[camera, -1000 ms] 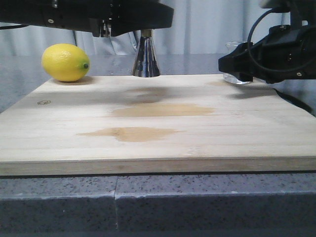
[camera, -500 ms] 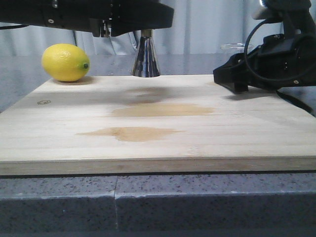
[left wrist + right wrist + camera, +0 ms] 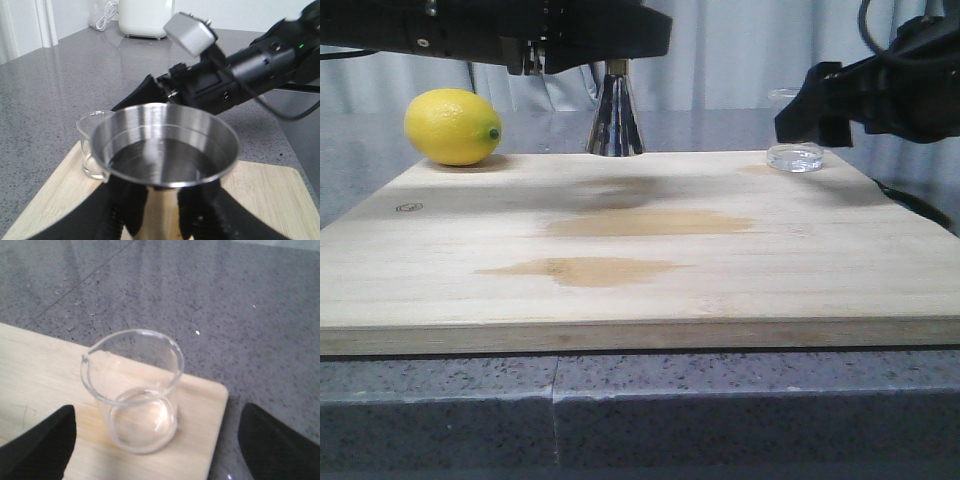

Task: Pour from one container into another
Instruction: 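Open the right gripper and withdraw it from the beaker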

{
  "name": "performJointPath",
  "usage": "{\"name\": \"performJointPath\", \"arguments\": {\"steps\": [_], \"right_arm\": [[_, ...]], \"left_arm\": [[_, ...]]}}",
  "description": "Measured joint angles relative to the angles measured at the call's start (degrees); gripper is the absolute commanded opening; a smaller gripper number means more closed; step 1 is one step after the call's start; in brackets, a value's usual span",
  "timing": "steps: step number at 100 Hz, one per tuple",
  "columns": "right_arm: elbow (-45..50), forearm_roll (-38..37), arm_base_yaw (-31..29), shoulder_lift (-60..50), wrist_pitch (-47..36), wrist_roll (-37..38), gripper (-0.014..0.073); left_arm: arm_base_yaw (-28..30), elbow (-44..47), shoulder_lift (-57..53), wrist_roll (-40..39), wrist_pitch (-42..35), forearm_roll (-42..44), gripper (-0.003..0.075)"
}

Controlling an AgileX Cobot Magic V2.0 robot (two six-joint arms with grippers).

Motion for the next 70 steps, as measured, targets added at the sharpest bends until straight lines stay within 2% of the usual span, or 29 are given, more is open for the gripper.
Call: {"name": "performJointPath", "arguments": {"steps": [18, 45, 52, 63, 70], "right_arm": [[0.21, -2.24, 1.65, -9.19, 17.13, 7.31, 0.0576], [0.22, 1.57, 5.44, -20.41, 43.18, 7.88, 0.0576], [0.11, 5.2, 6.16, -22.08, 49.91, 5.04, 0.0576], [-1.94, 14.47, 6.19, -23.66, 60.76, -4.21, 0.0575], [-3.48, 19.53, 6.19, -24.88, 63.95, -10.25, 0.0575]], "left_arm": [[0.0, 0.0, 0.0, 0.0, 0.0, 0.0, 0.0218], [0.0, 0.0, 0.0, 0.0, 0.0, 0.0, 0.0218], [0.0, 0.0, 0.0, 0.0, 0.0, 0.0, 0.0218], [0.0, 0.0, 0.0, 0.0, 0.0, 0.0, 0.0218], [0.0, 0.0, 0.0, 0.0, 0.0, 0.0, 0.0218]]}}
